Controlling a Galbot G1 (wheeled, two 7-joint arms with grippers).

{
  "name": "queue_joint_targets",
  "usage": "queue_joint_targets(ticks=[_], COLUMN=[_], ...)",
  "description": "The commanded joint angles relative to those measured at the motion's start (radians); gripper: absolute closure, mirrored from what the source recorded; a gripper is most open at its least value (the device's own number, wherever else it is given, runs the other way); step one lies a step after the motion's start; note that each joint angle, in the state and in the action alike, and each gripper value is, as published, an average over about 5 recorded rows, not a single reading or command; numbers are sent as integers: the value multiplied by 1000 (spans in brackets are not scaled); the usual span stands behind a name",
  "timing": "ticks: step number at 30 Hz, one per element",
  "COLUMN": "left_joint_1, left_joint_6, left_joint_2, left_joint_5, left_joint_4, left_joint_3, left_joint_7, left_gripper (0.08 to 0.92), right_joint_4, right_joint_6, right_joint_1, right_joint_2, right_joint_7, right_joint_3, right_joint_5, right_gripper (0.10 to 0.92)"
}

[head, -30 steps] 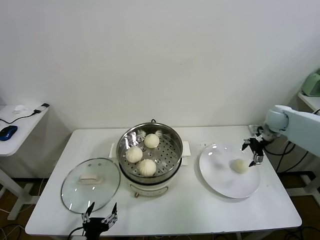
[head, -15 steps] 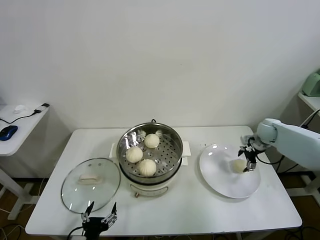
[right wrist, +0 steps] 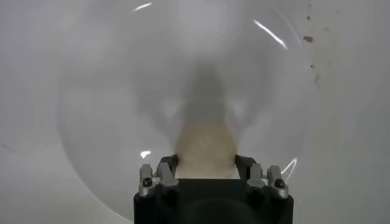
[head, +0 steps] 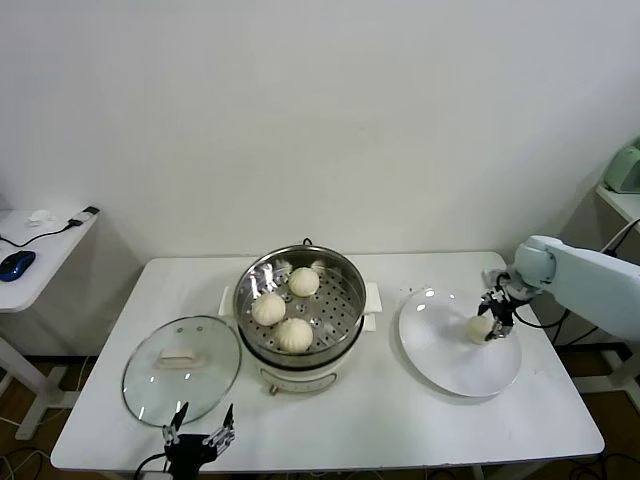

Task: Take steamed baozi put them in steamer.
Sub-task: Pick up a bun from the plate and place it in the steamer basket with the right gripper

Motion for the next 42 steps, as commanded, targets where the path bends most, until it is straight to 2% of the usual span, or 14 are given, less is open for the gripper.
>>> queue_joint_targets(ticks=[1,5,10,16,21,27,34,42], left_joint_1=[0,-2,-7,-18,-29,-38,-43,-44], left_joint_6=[0,2,7,11,15,13,13,13], left_joint_2=[0,0,5,12,13,9,10,13], left_joint_5=[0,2,2,-6,-11,-15,-19,-24], left_joint_4=[0,-5,-13,-18,-20,-17,-9,-3], left_joint_3=[0,3,9,10,17,22,16,7], left_joint_7=[0,0,2,1,2,2,2,4], left_gripper=[177,177,177,177,177,177,177,177], right_joint_4=[118,248,452,573,584,493,377,316], right_joint_6=[-16,-59,-141,-215,-251,-272,-280,-277], right_joint_1=[290,541,834,872,767,561,425,358], right_joint_2=[-15,23,144,291,416,519,545,539], right_joint_7=[-60,-71,-38,46,128,207,238,252], right_joint_3=[-116,-299,-466,-412,-388,-370,-358,-347], right_joint_5=[180,369,639,793,815,771,678,635], right_gripper=[379,380,380,380,380,381,380,381])
